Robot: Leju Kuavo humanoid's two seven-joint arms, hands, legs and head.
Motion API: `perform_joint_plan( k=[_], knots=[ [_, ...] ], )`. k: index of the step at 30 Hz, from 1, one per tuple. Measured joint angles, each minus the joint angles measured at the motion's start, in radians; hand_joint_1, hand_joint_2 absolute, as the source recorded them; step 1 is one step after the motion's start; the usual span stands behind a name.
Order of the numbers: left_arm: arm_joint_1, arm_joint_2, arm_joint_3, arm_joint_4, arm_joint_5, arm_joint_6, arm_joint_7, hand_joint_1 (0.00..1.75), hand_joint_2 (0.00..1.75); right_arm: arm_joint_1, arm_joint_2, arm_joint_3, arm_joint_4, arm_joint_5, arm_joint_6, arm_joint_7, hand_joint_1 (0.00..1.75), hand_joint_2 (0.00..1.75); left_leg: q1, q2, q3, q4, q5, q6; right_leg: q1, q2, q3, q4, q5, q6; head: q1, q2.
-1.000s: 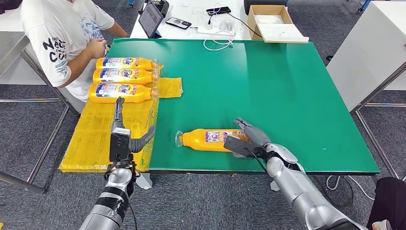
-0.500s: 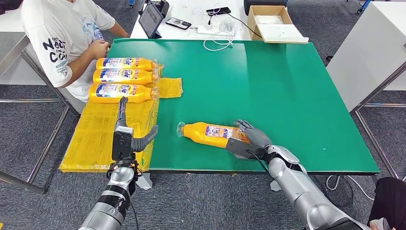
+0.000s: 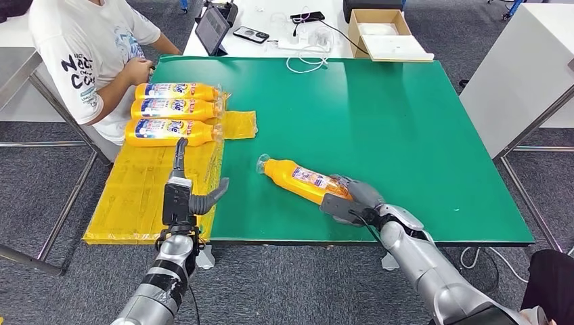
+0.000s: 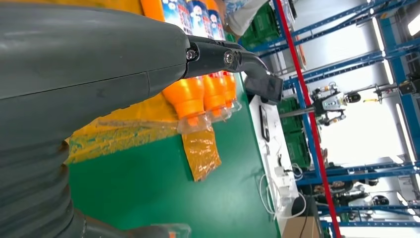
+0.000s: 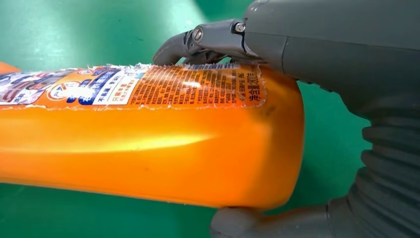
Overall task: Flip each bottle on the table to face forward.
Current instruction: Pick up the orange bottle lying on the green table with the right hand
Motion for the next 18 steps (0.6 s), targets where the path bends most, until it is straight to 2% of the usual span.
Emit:
perform_joint_plan(
  k=[12, 18],
  knots=[
    [-0.008, -0.003, -0.006, 0.024, 0.014, -0.006, 0.007, 0.00, 1.75, 0.006, 0.005, 0.006, 0.003, -0.022, -0.023, 0.027, 1.75, 1.75, 0.000, 0.002, 0.004, 0.000, 0.000, 0.000, 0.000, 0.000, 0.004, 0.000, 0.000, 0.000, 0.000, 0.000],
    [-0.007, -0.003, -0.007, 0.024, 0.017, -0.007, 0.021, 0.00, 1.75, 0.040, 0.024, -0.004, -0.013, -0.029, -0.125, 0.033, 1.75, 1.75, 0.000, 0.001, 0.005, 0.000, 0.000, 0.000, 0.000, 0.000, 0.005, 0.000, 0.000, 0.000, 0.000, 0.000]
  ],
)
